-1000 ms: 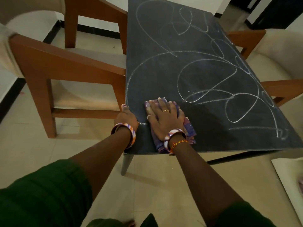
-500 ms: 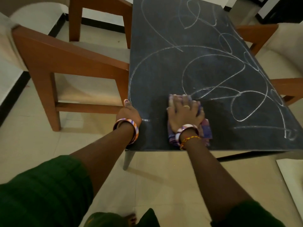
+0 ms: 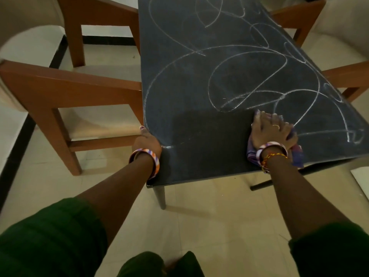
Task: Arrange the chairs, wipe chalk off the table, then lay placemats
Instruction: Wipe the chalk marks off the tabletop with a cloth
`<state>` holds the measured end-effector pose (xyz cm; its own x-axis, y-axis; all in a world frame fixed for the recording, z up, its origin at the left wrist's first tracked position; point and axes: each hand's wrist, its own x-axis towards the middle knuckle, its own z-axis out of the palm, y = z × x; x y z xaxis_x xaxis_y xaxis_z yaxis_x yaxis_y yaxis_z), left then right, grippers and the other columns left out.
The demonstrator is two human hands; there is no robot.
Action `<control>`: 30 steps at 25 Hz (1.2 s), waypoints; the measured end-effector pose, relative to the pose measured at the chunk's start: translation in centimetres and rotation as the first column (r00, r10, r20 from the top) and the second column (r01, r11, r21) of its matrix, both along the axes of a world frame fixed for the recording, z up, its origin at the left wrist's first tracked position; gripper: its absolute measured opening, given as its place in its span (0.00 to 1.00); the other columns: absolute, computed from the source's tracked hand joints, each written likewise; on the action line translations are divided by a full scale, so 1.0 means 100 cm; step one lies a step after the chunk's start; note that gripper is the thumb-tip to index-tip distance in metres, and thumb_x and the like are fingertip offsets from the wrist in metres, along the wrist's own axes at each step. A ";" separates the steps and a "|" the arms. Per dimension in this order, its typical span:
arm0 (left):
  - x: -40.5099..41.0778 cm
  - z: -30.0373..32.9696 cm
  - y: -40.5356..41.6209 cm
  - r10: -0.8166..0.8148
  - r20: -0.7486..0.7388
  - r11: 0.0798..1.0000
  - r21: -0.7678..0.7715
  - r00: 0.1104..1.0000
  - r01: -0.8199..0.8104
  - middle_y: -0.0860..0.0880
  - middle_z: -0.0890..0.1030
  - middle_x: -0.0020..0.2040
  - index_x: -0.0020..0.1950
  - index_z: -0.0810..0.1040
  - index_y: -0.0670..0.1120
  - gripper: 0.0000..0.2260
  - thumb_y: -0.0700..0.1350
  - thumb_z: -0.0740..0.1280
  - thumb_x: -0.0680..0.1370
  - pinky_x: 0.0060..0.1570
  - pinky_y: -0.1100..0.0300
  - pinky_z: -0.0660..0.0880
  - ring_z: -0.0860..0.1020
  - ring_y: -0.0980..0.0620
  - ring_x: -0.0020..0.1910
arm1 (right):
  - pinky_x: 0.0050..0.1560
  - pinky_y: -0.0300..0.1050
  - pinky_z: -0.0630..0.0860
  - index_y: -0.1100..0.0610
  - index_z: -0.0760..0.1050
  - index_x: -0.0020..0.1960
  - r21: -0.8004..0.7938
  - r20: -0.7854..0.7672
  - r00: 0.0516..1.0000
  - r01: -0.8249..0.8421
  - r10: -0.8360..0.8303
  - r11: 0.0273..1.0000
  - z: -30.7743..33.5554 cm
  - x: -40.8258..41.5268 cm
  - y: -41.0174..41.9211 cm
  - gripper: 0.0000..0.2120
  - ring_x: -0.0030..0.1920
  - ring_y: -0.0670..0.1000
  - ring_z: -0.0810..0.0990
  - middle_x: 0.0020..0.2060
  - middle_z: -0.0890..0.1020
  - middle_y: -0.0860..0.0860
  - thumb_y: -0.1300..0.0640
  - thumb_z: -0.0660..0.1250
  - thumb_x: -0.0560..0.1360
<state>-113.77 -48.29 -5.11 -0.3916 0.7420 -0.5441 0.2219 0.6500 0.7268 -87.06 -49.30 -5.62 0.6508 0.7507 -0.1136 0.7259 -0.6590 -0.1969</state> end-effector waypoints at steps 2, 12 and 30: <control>0.000 0.000 0.000 0.006 -0.011 1.000 0.001 1.000 -0.006 0.47 0.67 0.31 0.34 0.66 0.43 0.24 0.55 0.44 0.82 0.30 0.61 0.63 0.66 0.53 0.30 | 0.70 0.67 0.44 0.40 0.55 0.74 -0.001 0.025 0.999 -0.042 0.042 0.999 -0.001 -0.030 0.002 0.22 0.75 0.60 0.47 0.76 0.53 0.48 0.42 0.45 0.80; -0.005 -0.008 -0.002 -0.035 -0.154 0.997 0.061 0.987 0.045 0.38 0.69 0.64 0.66 0.67 0.38 0.24 0.56 0.50 0.81 0.59 0.49 0.68 0.71 0.41 0.61 | 0.71 0.63 0.43 0.37 0.54 0.73 0.017 0.045 0.884 -0.466 0.465 0.884 -0.005 -0.079 0.019 0.22 0.76 0.57 0.47 0.76 0.52 0.44 0.42 0.49 0.79; 0.066 -0.011 0.137 -0.456 -0.774 0.627 0.071 0.440 0.776 0.41 0.62 0.72 0.63 0.69 0.45 0.13 0.44 0.56 0.79 0.68 0.45 0.54 0.58 0.41 0.71 | 0.71 0.65 0.45 0.37 0.50 0.74 -0.067 0.003 1.000 -0.012 0.012 0.998 0.004 0.050 0.067 0.23 0.75 0.58 0.46 0.77 0.51 0.45 0.42 0.47 0.79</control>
